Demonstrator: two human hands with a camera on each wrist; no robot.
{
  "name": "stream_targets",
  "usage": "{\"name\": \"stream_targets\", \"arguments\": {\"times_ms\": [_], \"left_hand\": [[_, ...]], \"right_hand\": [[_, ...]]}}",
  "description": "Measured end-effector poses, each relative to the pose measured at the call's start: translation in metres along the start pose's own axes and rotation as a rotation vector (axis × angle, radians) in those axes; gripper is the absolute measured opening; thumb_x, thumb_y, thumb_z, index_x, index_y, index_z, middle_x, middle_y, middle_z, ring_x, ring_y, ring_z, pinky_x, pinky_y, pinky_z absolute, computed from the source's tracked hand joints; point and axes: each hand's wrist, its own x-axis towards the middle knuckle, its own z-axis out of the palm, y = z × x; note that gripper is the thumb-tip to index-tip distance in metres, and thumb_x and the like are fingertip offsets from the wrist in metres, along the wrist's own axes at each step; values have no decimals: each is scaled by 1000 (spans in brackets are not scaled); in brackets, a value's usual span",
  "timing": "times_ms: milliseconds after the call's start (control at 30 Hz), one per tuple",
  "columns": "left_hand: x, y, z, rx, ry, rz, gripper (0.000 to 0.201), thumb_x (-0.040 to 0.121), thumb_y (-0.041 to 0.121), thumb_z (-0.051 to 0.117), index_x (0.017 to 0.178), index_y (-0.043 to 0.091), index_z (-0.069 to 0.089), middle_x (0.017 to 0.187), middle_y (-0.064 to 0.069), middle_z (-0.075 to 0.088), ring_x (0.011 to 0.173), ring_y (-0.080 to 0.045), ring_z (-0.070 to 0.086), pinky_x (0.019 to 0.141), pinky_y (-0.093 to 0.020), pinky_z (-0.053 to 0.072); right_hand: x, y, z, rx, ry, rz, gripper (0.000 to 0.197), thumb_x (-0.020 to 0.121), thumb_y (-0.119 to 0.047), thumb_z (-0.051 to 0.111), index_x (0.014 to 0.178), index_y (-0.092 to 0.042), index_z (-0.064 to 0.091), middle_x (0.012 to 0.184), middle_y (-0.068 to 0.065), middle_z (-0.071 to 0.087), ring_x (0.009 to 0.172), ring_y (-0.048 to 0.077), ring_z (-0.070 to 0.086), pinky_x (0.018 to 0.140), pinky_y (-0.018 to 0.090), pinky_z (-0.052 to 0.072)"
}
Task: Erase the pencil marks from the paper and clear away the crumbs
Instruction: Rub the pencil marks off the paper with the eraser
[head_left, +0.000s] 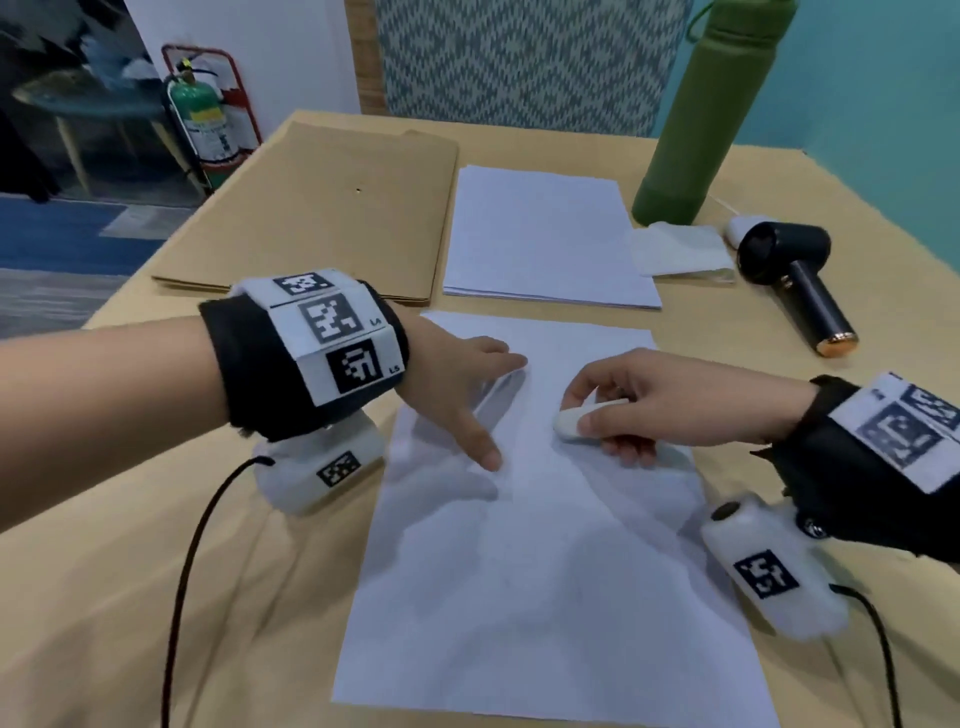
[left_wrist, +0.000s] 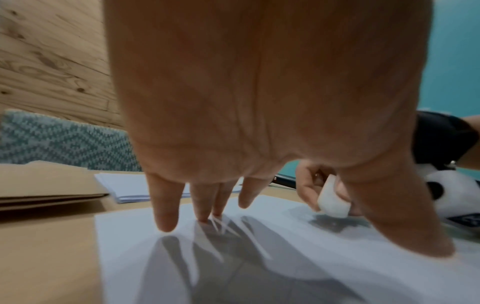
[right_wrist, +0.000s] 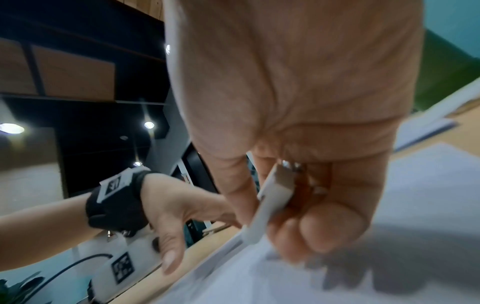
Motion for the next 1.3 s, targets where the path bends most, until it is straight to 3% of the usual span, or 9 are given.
{"name": "stream_targets", "arguments": {"times_ms": [300,400,500,633,700,800,933,1067,1300], "left_hand": [[6,24,18,164,106,-41,113,71,67,62,150,26,-8,158,5,-4,143,-23,21,112,-48,27],[7,20,21,198,118,-15,110,70,68,62,149,24,0,155,-2,8,140,-26,22,107,-49,32],[10,19,18,255,119,-12,111,67,72,61,148,32,-2,145,-6,17,133,-28,24,81,-43,36],[13,18,7,217,121,15,112,63,69,68,148,35,4,136,-6,22,126,-28,28,75,-37,31],[14,18,3,157,121,22,111,63,63,73,148,33,8,139,-4,20,130,-26,26,80,-36,32],[16,21,-1,96,102,64,113,64,54,77,148,23,8,151,-1,8,140,-22,16,104,-39,30],[24,24,3,128,75,74,124,64,61,73,149,18,-7,157,1,-12,146,-17,-3,117,-44,15],[33,22,7,194,38,63,132,63,65,70,145,26,-26,155,0,-29,145,-23,-18,117,-54,6],[25,26,7,190,125,64,122,70,56,71,146,32,-21,157,2,-22,147,-22,-8,116,-47,4]], "right_hand": [[-46,-2,12,-102,110,11,16,85,-34,61,95,-22,65,62,-4,61,52,10,60,57,21,53],[-78,-1,-24,-7,51,-6,48,53,-64,72,86,-29,71,56,-3,60,49,11,58,54,23,51],[-103,5,-71,-119,-31,113,73,24,-82,68,80,-35,73,58,6,64,50,17,61,53,30,54],[-112,28,-131,-238,135,226,48,20,-44,92,63,-41,72,68,31,68,42,20,65,45,55,54],[-97,6,-137,-227,108,187,49,16,-42,90,61,-38,72,61,26,67,41,14,61,45,46,56],[-60,-30,-109,-265,-216,205,53,46,-65,76,84,-28,72,58,7,62,51,12,59,55,27,53],[-11,-20,-51,-333,-114,137,18,84,-35,62,96,-21,64,58,-6,59,53,8,58,59,23,52],[7,-12,-27,-290,-20,121,19,88,-26,58,104,-15,62,68,-2,59,55,13,57,60,23,53],[11,-17,0,-284,186,67,20,85,-29,63,98,-13,60,67,-2,62,40,7,52,53,19,48]]}}
